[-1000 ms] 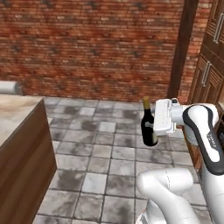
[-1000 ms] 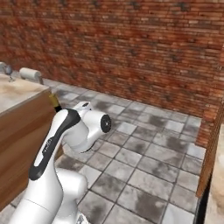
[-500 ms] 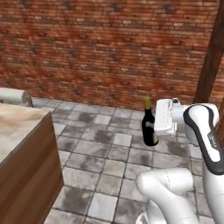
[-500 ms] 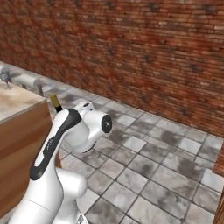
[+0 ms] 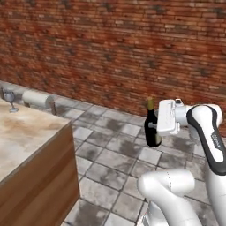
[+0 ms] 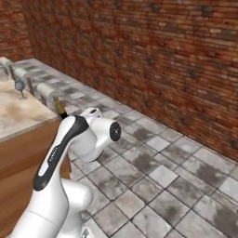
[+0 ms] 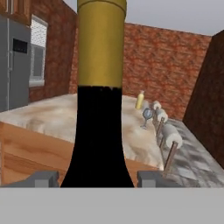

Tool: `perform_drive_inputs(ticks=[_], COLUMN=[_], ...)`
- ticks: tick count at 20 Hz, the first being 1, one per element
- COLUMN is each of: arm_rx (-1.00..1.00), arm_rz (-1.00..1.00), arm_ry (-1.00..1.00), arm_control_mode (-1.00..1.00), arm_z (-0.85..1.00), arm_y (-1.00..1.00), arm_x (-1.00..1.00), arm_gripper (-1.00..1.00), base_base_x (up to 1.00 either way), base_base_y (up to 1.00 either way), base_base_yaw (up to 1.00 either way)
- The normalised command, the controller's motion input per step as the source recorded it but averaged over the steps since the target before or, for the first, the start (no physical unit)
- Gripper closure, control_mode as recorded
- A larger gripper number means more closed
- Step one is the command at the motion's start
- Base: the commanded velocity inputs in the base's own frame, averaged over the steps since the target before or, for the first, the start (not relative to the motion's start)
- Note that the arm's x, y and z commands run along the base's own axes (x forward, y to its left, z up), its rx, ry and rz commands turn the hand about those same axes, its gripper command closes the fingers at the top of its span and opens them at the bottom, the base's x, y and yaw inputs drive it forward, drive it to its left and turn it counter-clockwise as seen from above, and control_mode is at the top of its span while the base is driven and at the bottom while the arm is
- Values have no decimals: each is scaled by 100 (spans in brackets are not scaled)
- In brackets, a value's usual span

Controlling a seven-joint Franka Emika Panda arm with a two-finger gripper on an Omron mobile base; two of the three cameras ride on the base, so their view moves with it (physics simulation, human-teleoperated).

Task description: There is a wine glass and glass cup on the dining counter. Place the wine bottle next to the wine glass and the juice bottle next to the glass cup.

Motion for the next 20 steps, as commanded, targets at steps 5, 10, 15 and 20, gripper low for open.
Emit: perform_drive_inputs(ticks=[5,10,15,20], arm_rx=[0,0,0,0], arm_rz=[0,0,0,0], arm_ry=[0,0,0,0], arm_control_mode=[100,100,100,100], arm_z=[0,0,0,0], arm_y=[0,0,0,0], arm_x=[0,0,0,0], arm_gripper=[100,100,100,100], base_base_x=[74,65,55,47], base_base_y=[0,0,0,0], base_base_yaw=[50,58,63,65])
